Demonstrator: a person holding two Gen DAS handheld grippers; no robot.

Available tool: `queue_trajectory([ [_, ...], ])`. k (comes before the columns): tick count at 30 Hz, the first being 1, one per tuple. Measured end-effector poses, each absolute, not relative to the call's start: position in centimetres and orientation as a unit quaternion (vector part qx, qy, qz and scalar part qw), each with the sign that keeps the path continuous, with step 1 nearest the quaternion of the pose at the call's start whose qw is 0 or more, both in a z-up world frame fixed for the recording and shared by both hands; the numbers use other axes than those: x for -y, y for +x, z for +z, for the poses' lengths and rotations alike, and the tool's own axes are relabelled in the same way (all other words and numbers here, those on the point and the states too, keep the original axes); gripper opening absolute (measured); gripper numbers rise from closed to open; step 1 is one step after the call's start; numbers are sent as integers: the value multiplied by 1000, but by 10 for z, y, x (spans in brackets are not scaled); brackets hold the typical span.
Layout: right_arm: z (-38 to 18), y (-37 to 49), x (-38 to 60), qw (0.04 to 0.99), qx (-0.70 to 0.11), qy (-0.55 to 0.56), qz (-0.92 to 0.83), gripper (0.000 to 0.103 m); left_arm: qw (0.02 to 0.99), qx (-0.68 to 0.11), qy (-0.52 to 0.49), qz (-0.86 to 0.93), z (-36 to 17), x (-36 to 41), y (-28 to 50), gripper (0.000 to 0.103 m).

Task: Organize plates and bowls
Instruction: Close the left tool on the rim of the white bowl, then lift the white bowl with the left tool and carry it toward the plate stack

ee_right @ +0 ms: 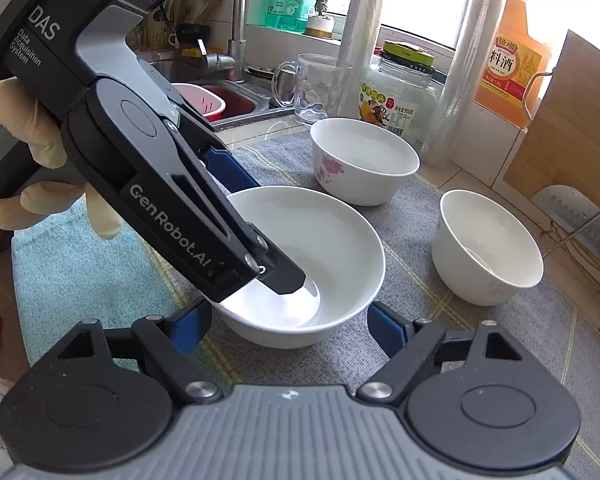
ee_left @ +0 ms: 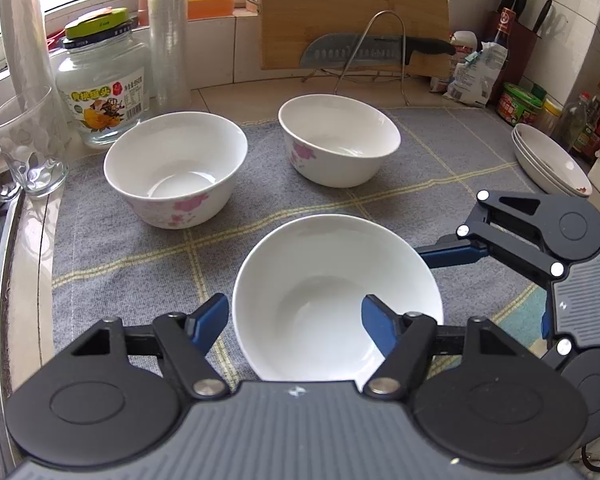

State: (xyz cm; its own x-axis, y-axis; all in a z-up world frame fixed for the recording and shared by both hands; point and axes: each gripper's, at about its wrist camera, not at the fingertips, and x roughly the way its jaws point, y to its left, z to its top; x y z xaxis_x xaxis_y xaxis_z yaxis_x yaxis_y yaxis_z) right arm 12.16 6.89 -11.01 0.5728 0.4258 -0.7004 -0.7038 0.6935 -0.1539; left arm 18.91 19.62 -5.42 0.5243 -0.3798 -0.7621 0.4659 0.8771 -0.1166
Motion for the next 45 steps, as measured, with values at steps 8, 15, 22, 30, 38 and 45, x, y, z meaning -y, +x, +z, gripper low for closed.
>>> queue_trajectory([
  [8,-110,120,-68,860,-326,-211,331,84,868,-427,50,-248,-53,-193,190,68],
  [15,-106,120,-65,859,-334,-203,330,84,868,-423,51,-253,-46,-188,184,68],
  [22,-98,111,-48,864,-338,-195,319,84,866,-415,60,-272,-39,-168,180,68],
  [30,-92,103,-14,876,-347,-181,280,84,858,-405,71,-308,-36,-128,182,68],
  [38,-89,94,28,887,-360,-170,234,84,845,-397,80,-349,-37,-80,185,68],
  [45,-90,91,60,892,-370,-164,199,84,833,-393,92,-379,-40,-45,187,68],
])
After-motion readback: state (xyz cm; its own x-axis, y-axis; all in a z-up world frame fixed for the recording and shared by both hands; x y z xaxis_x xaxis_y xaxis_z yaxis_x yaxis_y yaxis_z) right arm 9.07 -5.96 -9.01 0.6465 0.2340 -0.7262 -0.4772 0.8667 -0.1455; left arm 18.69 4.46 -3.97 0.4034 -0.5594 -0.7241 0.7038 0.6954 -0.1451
